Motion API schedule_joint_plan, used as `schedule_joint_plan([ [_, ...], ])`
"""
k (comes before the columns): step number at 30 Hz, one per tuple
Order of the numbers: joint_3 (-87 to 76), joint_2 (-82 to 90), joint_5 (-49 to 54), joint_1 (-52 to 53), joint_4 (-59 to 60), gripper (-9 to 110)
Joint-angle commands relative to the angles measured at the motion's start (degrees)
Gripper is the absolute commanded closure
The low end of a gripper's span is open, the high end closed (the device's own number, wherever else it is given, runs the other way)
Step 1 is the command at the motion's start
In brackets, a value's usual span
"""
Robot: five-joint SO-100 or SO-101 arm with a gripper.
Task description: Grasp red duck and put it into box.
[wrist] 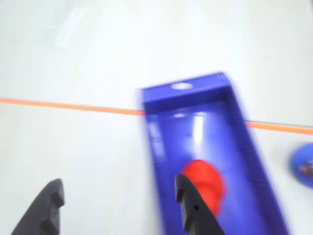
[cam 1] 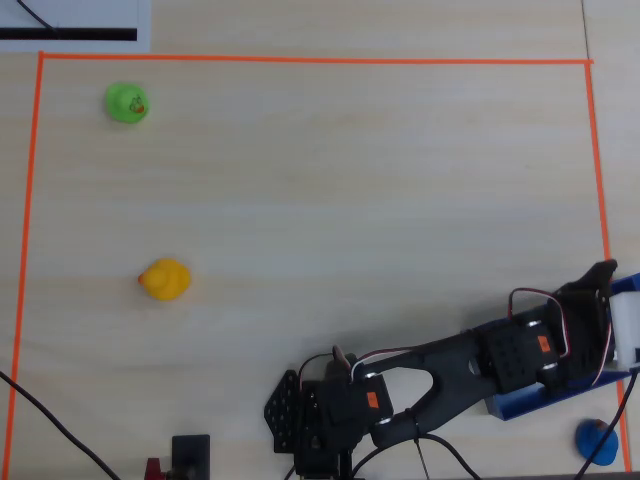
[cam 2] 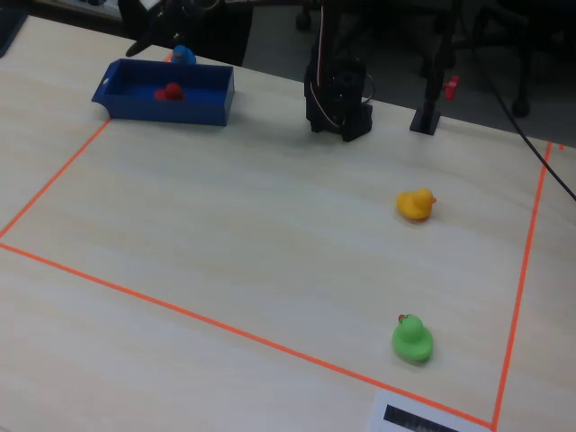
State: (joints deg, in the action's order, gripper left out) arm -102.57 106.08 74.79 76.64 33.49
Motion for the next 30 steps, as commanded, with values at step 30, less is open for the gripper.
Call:
schedule_joint_plan([
  [30, -46.9, 54.0, 8.2, -77.3, 30.7, 97],
])
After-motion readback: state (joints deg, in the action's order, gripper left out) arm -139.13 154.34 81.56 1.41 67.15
